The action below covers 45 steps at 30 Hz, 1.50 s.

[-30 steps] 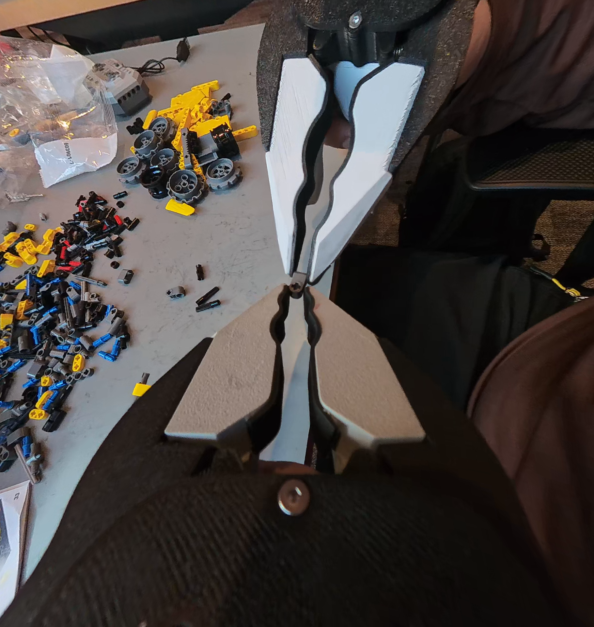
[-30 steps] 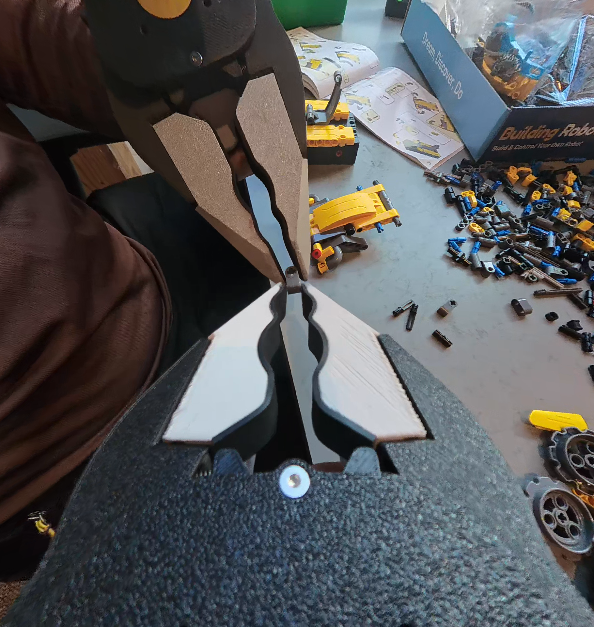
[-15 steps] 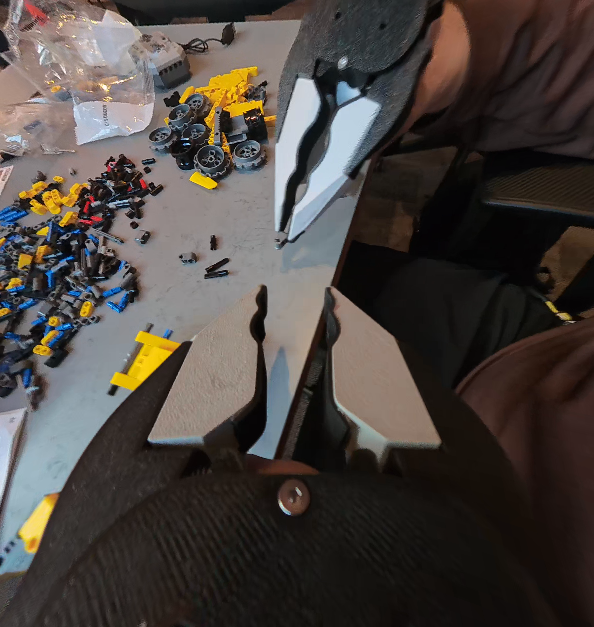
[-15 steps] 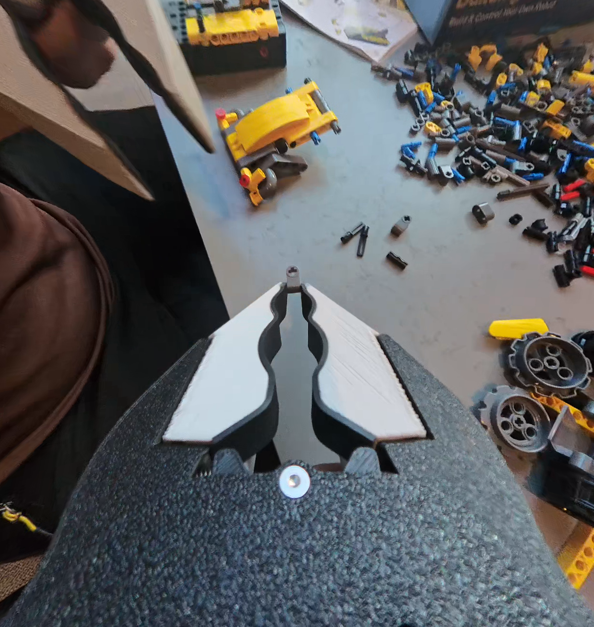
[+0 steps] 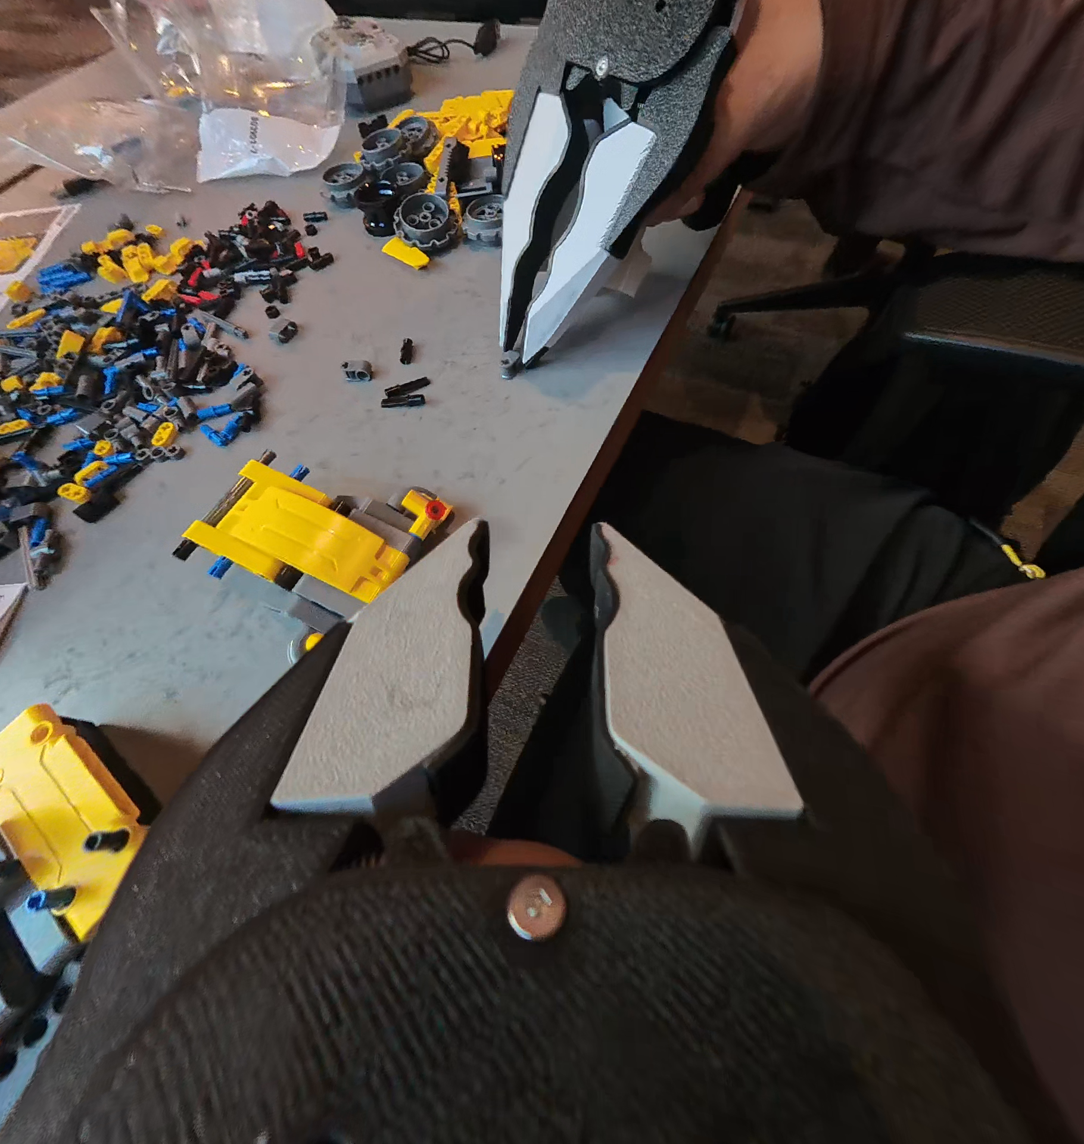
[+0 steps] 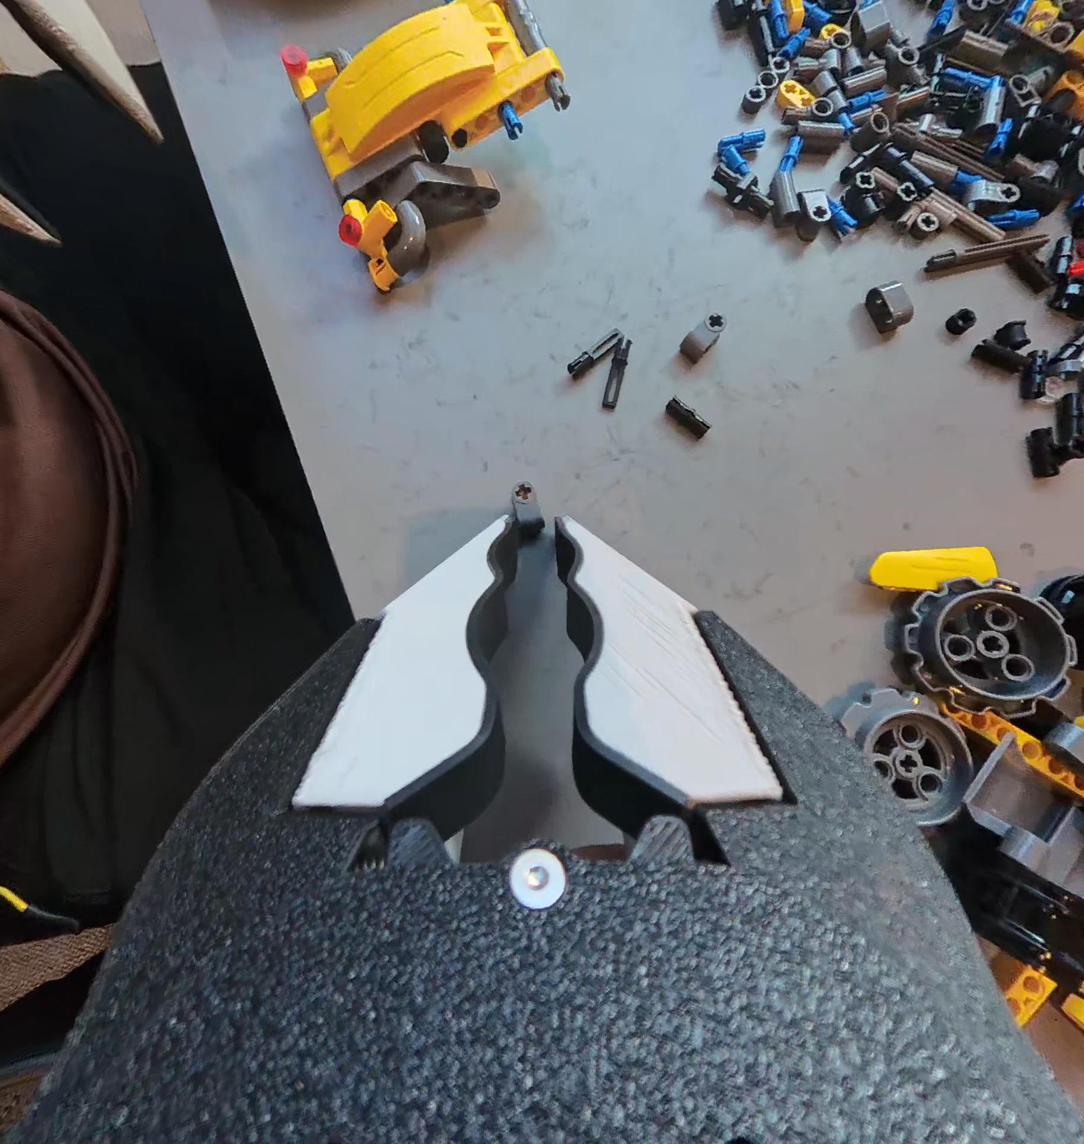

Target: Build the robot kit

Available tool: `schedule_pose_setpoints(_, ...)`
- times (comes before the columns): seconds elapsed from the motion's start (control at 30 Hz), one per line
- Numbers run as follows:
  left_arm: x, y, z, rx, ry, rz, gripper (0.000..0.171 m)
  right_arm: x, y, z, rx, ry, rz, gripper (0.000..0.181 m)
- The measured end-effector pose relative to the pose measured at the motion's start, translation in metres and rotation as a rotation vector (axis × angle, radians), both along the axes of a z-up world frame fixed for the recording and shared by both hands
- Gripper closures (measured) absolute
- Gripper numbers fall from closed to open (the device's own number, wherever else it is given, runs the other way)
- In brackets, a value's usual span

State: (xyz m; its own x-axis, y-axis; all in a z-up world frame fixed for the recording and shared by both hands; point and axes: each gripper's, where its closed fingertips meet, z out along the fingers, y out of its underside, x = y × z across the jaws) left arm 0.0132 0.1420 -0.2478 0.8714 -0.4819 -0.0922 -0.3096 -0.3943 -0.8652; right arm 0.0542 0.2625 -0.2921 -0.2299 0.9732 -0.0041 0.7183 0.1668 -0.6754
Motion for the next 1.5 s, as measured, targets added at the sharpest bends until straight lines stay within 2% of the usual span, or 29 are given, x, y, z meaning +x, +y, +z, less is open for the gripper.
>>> schedule_pose_setpoints(0.17,0.006,-0.011,-0.017,0.062,0.027,0.038,0.134,0.002,0.002,0.002,-0.011,0.018,-0.063,0.169)
schedule_pose_setpoints(0.3,0.018,-0.023,-0.023,0.139,0.015,0.027,0.134,0.005,-0.011,0.016,-0.032,0.083,-0.086,0.164)
schedule_pose_setpoints(0.67,0.017,-0.023,-0.04,0.104,0.021,0.004,0.135,-0.002,-0.004,0.027,-0.031,0.146,-0.16,0.16)
schedule_pose_setpoints(0.87,0.014,-0.021,-0.043,0.094,0.014,0.01,0.135,-0.006,-0.003,0.011,0.0,0.105,-0.153,0.154)
schedule_pose_setpoints(1.5,0.014,-0.018,-0.045,0.082,0.015,0.008,0.136,-0.01,-0.003,0.004,-0.011,0.104,-0.153,0.155)
